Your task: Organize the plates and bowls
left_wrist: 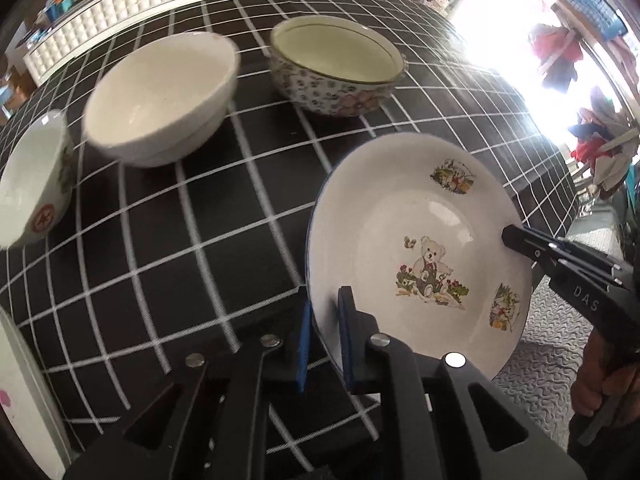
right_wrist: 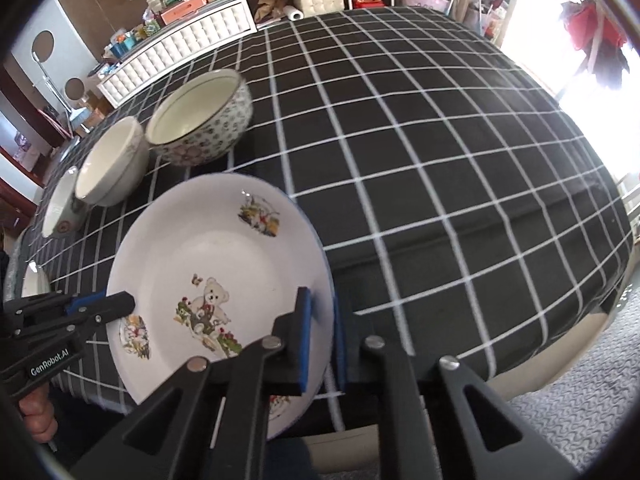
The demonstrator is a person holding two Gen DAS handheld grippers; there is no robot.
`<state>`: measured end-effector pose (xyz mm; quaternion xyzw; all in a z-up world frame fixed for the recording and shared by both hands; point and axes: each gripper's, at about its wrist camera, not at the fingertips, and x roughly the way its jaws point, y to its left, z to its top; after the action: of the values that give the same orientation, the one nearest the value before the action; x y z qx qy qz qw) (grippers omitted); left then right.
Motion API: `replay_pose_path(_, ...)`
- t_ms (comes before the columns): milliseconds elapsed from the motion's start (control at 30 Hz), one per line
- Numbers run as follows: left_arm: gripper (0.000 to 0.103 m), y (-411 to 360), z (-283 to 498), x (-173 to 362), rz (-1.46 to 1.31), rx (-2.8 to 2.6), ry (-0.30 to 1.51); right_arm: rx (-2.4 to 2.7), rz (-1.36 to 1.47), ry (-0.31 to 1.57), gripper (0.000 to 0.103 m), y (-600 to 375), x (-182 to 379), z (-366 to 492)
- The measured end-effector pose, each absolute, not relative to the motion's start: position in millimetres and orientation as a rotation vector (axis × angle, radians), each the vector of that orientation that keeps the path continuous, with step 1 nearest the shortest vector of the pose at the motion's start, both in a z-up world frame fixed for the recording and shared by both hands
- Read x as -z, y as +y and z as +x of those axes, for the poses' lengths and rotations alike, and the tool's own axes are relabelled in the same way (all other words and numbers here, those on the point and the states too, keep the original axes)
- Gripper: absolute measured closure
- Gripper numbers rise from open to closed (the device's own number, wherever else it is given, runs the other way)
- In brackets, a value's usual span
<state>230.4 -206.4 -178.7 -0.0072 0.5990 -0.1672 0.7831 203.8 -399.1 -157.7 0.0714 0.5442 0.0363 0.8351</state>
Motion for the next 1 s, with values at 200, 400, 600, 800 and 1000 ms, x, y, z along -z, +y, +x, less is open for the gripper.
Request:
replay_pose_path(200,0.092,-174.0,217.1,164.9,-0.021,0.316,1.269,-0.122,0.141,1.143,0.089,-367.5,147.1,199.6)
replay_pose_path(400,0.092,-126.1,200.6,151.2,-0.049,0.243,1.245,-0.181,0.124,1.139,0.089,-325.8,139.5,197.3)
replay_pose_path(600,0.093,-63.8,180.9,129.6,-0.082,0.183,1.202,-0.259,0.111,1.134,0.089,-276.5,131.7,194.7)
replay_pose_path(800,0.093,0.4,161.6,114.7,-0.12,0.107,1.168,-0.342,0.069,1.119,0.089,-219.7,121.3,190.5)
replay_pose_path(1000,0.093,58.1,140.2,113.3,-0.168,0.026,1.158,-0.42,0.025,1.123,0.089,-161.8,122.1,189.6)
